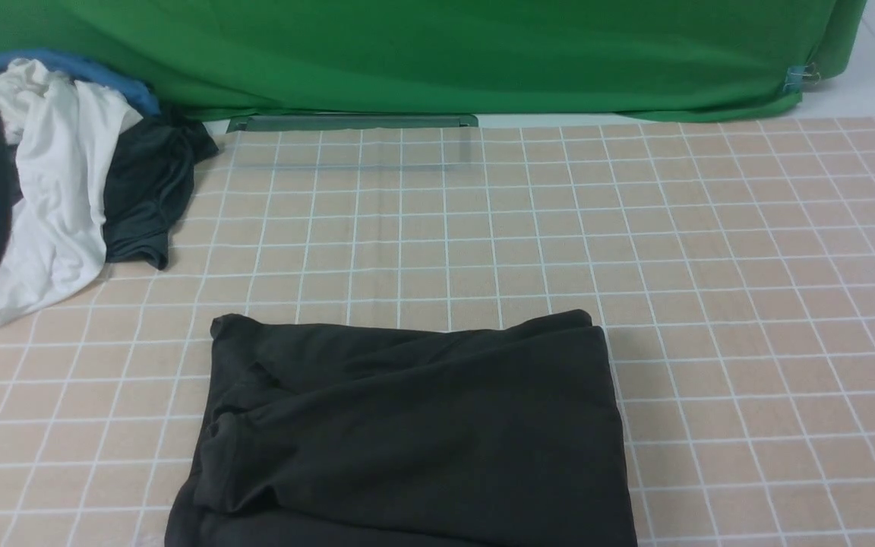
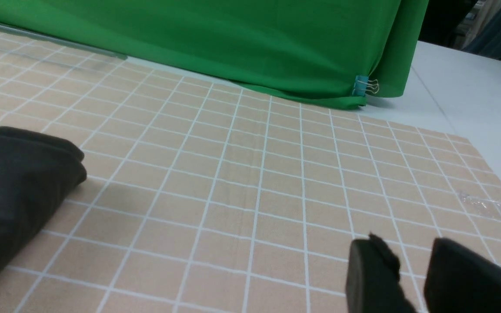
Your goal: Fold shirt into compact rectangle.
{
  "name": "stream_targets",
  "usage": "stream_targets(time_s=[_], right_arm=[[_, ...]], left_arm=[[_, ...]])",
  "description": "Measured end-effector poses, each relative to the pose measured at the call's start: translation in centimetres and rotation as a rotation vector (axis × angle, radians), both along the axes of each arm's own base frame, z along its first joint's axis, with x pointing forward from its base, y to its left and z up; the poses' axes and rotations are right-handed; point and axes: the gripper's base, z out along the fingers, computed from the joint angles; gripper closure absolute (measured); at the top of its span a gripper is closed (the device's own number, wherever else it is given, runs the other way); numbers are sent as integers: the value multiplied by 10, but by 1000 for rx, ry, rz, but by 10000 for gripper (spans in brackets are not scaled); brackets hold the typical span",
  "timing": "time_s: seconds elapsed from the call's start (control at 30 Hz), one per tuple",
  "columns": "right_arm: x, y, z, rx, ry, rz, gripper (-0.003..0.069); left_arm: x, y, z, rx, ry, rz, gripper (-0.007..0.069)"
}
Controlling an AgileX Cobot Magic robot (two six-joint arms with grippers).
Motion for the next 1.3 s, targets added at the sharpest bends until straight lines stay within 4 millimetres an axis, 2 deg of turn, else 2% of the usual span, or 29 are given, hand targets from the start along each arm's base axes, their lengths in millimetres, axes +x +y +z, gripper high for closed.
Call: stream_targets(time_s=[0.23, 0.33, 0.5, 0.9, 1.03, 1.13, 1.27, 1.3], right_arm=[[0, 0, 0, 0, 0, 0, 434], [0, 0, 0, 0, 0, 0, 426], [0, 0, 0, 5, 1, -1, 423], [0, 0, 0, 5, 2, -1, 421], [0, 0, 0, 5, 2, -1, 421], [0, 0, 0, 5, 2, -1, 421], [0, 0, 0, 6, 2, -1, 421], [0, 0, 0, 6, 2, -1, 421]], left_arm=[[-36, -3, -40, -201, -215, -18, 610], [-49, 1, -39, -242, -361, 12, 610], [-56, 7, -36, -115, -471, 40, 610], [-54, 12, -38, 186, -499, 44, 610], [-54, 12, -42, 232, -470, 33, 610], [-50, 12, -56, 220, -423, 31, 610], [-49, 13, -87, 139, -354, 66, 610], [-51, 14, -100, 127, -333, 79, 610]])
